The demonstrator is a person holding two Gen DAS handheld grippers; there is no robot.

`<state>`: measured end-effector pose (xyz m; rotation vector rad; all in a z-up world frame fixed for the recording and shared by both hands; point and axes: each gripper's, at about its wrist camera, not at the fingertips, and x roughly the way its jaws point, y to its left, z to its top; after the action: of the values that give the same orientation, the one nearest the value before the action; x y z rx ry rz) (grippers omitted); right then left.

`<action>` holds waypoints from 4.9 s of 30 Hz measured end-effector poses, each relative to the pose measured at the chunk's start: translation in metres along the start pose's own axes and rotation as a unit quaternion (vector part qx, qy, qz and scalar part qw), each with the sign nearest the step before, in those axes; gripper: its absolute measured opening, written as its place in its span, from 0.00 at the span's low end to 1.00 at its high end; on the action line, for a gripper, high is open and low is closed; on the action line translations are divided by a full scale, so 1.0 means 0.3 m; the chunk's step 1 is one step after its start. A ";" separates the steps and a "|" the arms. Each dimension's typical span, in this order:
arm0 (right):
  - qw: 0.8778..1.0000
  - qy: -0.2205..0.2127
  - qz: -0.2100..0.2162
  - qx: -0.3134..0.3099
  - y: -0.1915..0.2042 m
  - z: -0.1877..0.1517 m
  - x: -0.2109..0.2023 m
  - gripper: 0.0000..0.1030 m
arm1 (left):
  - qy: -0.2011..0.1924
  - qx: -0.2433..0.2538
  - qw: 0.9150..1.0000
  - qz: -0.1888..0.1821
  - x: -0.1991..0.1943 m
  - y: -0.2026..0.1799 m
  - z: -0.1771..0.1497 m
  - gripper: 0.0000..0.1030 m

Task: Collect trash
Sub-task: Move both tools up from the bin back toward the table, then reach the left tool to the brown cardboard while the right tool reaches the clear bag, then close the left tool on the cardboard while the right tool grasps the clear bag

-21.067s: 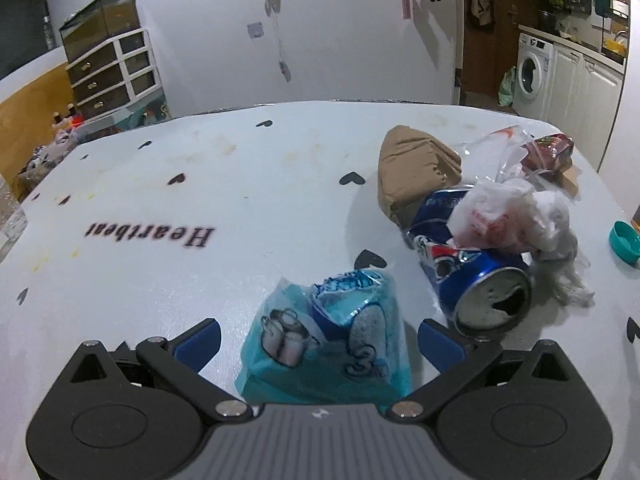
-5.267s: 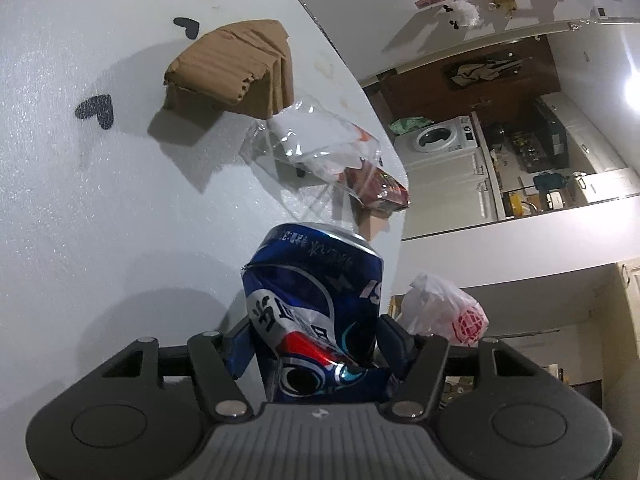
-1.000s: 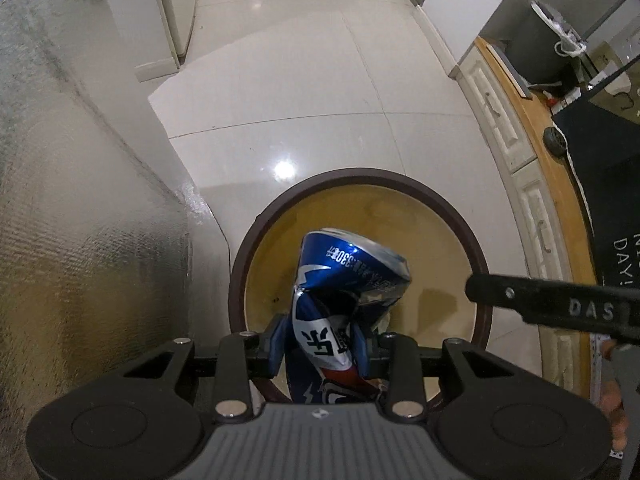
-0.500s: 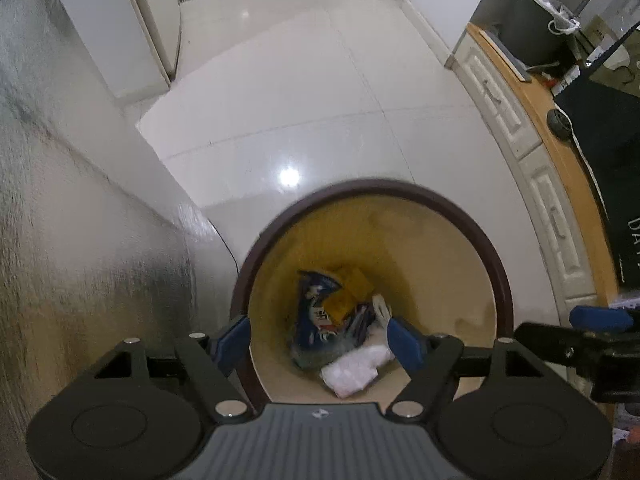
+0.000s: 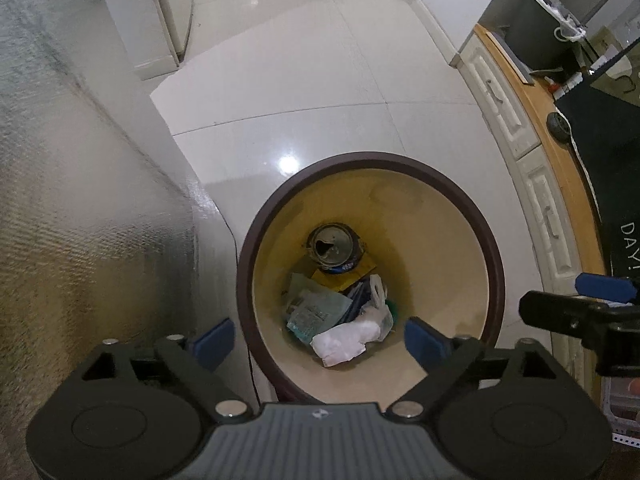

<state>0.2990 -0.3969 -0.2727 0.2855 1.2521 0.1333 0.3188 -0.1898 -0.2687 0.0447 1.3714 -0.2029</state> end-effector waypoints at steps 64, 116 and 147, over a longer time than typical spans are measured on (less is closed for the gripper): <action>0.982 -0.086 -0.058 -0.156 0.167 -0.219 -0.557 1.00 | -0.142 0.024 0.989 -0.045 -0.610 0.018 -0.346 1.00; 0.935 -0.229 0.044 -0.265 1.357 -0.122 -0.563 1.00 | -0.354 -0.146 0.923 0.033 -1.205 1.148 -0.445 1.00; 0.971 -0.056 0.223 -0.071 1.618 0.431 -0.061 0.48 | -0.317 -0.151 0.936 0.000 -0.964 1.391 -0.189 1.00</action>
<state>0.4430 0.0448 -0.0809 0.4405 1.0435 0.5829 0.2816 0.2624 -0.0339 -0.2595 0.7432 0.0034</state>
